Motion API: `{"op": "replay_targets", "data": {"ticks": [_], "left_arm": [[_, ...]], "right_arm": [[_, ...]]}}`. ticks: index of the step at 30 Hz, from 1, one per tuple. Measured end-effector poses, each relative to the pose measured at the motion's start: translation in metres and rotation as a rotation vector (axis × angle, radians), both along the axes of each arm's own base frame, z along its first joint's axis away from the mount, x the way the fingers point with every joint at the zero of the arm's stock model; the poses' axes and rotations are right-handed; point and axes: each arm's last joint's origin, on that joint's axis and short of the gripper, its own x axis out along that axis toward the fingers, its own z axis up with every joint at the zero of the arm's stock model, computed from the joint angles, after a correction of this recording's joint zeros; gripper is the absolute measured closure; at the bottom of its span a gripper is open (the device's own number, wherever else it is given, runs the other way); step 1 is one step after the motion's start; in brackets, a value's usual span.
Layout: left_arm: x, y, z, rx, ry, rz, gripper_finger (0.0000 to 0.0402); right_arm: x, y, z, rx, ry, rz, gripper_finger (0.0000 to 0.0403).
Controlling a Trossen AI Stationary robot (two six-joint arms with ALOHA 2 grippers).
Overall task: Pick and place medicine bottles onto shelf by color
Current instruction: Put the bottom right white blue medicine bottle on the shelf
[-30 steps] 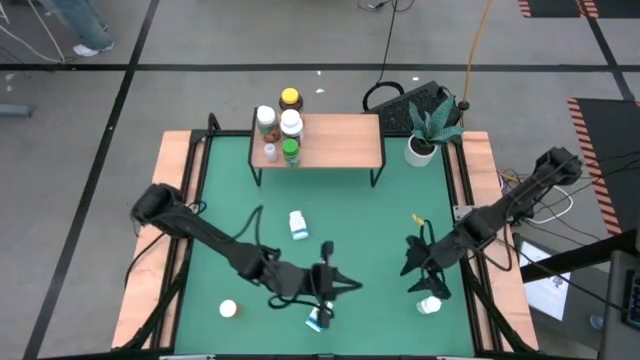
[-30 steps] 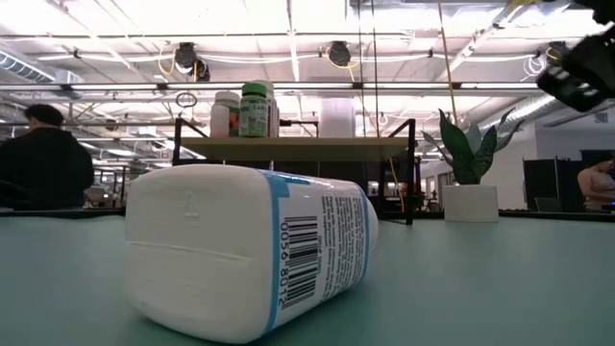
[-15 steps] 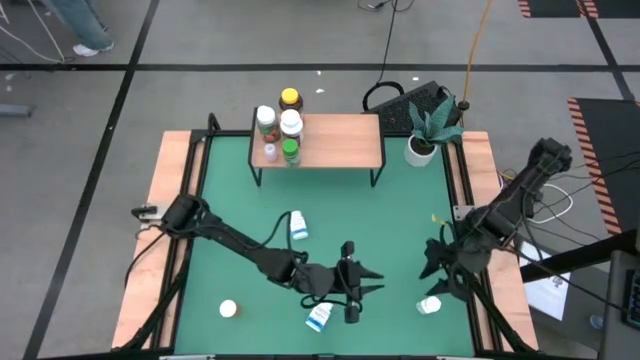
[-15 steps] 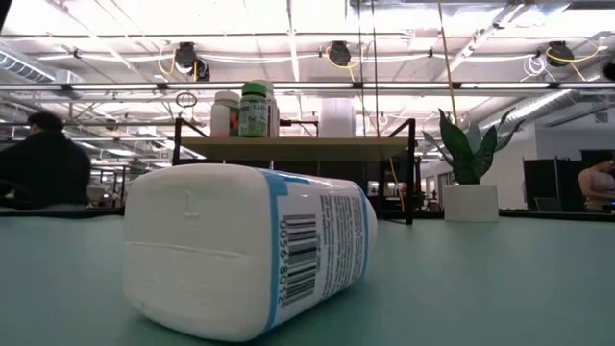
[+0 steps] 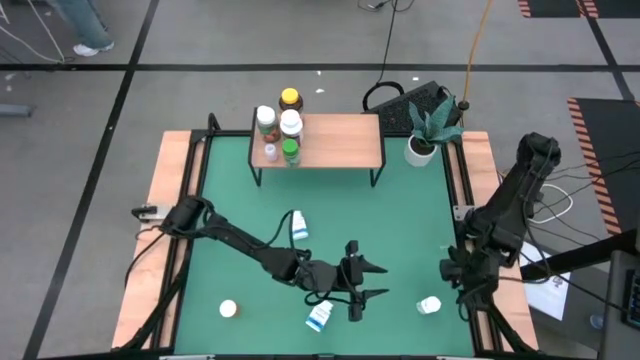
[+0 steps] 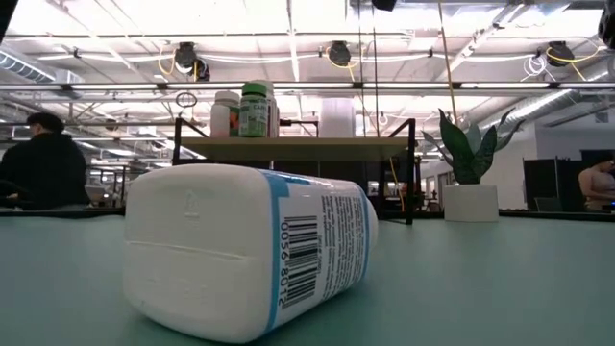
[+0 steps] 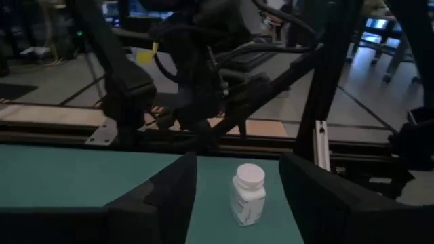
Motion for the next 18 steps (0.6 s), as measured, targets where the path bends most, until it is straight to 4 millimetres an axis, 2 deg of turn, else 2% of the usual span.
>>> {"op": "replay_targets", "data": {"ticks": [7, 18], "left_arm": [[0.006, 0.000, -0.018, 0.025, 0.026, -0.018, 0.0176], [0.006, 0.000, -0.016, 0.096, 0.007, -0.025, 0.0176]], "right_arm": [[-0.003, 0.021, -0.012, -0.012, 0.038, 0.039, 0.0188], [0.005, 0.044, -0.029, -0.074, -0.135, 0.072, 0.0188]]}}
